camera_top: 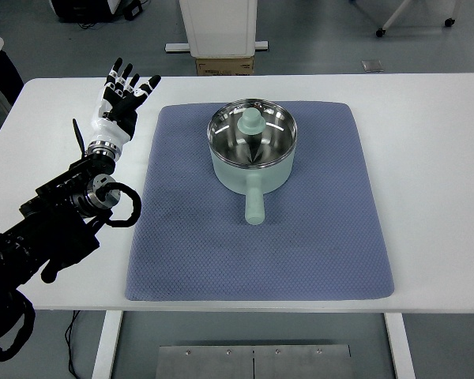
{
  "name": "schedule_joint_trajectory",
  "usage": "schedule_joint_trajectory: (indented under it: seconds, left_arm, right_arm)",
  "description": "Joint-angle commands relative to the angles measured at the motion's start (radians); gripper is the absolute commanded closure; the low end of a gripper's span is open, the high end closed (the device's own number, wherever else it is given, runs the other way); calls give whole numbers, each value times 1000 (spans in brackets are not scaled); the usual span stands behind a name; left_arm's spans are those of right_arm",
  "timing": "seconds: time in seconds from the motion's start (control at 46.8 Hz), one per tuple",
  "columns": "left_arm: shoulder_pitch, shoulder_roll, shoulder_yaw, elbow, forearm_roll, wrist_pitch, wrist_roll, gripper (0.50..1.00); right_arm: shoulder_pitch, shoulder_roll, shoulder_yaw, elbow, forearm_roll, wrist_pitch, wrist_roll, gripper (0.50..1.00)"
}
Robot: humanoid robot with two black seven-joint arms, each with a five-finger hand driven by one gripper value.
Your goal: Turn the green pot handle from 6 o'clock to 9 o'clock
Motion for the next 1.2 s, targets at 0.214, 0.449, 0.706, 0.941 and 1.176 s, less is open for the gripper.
schedule_joint_trajectory:
  seconds: [0.214,0.449,0.706,0.941,1.176]
  left_arm:
    - [0,-2,-11,0,2,-14,0,500]
    - [-26,-2,-11,0,5,-13,0,500]
    - [-26,-4,-9,-7,69,-17,-5,500]
    - [-23,-2,-8,-16,183,-74,-3,500]
    - [-58,53,-6,-16,339,-79,-3,500]
  right_arm:
    - [0,0,1,0,0,0,0,500]
    - [0,0,1,0,0,0,0,500]
    - [0,0,1,0,0,0,0,500]
    - [0,0,1,0,0,0,0,500]
    - [0,0,1,0,0,0,0,500]
